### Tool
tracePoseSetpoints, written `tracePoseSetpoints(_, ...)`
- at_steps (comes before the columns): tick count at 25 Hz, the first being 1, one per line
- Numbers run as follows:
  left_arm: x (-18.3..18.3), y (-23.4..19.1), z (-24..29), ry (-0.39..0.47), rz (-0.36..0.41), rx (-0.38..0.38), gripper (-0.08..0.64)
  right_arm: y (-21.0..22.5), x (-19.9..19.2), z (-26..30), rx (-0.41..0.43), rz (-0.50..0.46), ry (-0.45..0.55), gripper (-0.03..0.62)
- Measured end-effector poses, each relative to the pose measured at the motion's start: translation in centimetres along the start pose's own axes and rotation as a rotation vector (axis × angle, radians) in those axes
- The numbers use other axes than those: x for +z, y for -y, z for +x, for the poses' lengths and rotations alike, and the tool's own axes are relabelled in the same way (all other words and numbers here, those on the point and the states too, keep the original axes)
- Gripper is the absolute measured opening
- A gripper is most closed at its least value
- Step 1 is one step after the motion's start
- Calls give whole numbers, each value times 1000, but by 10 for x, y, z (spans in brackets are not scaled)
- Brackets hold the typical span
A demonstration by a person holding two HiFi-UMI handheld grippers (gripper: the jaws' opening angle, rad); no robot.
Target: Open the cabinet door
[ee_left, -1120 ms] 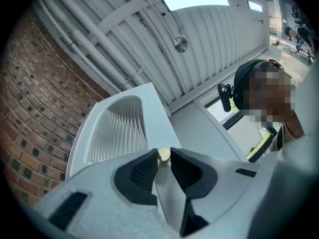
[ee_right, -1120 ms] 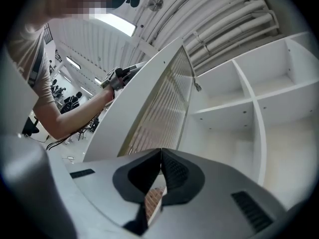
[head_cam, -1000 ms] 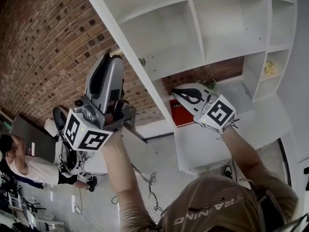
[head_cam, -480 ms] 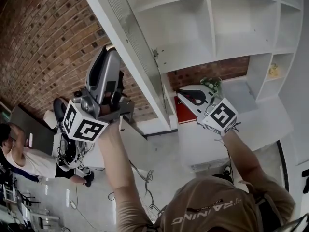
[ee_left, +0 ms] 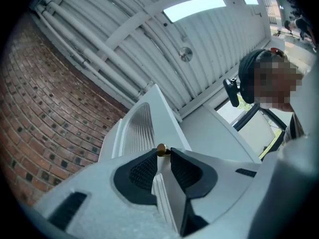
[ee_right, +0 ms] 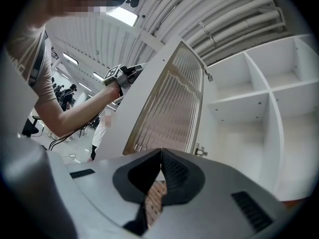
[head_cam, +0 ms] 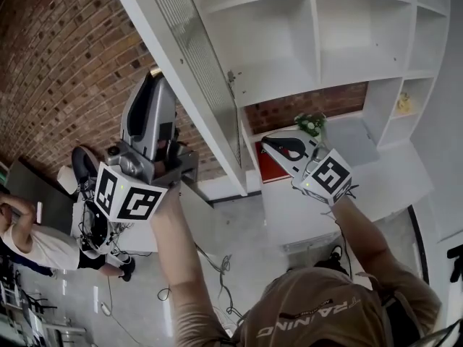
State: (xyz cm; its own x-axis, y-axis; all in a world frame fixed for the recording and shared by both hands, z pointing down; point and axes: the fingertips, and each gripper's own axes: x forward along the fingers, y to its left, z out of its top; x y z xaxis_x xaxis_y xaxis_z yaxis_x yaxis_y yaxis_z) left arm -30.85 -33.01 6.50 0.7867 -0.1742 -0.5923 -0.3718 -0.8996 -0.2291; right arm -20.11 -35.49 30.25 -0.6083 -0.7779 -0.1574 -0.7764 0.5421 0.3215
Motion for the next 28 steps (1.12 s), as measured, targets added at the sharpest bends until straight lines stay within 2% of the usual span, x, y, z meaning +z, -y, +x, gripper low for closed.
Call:
tracePoseSetpoints(2, -1, 0, -6, 2, 34, 35, 63, -1, -2, -2, -2, -2, -13, 12)
tracePoseSetpoints(4, 0, 1, -13, 19, 57, 66, 21, 3, -5, -6, -12, 1, -21, 12)
tracePoseSetpoints(7, 2, 12, -21, 60, 93, 103, 14, 10, -12, -16, -27, 8, -31, 12)
tracePoseSetpoints(9, 3, 25, -23, 59, 146, 122, 11, 13, -15, -24, -26, 17, -36, 12)
tracePoseSetpoints(12, 3, 46, -20, 21, 223, 137, 9, 21, -16, -35, -24, 30, -34, 12)
tracePoseSetpoints(17, -9, 69, -6, -32, 204, 149, 9, 34, -16, -61, -30, 47, -25, 12)
tracePoseSetpoints(24, -44, 77, -10, -193, 286, 310, 9, 58, -21, -102, -30, 67, -24, 12)
tracePoseSetpoints(28, -74, 89, -20, -273, 257, 389, 9, 71, -22, -123, -23, 77, -13, 12)
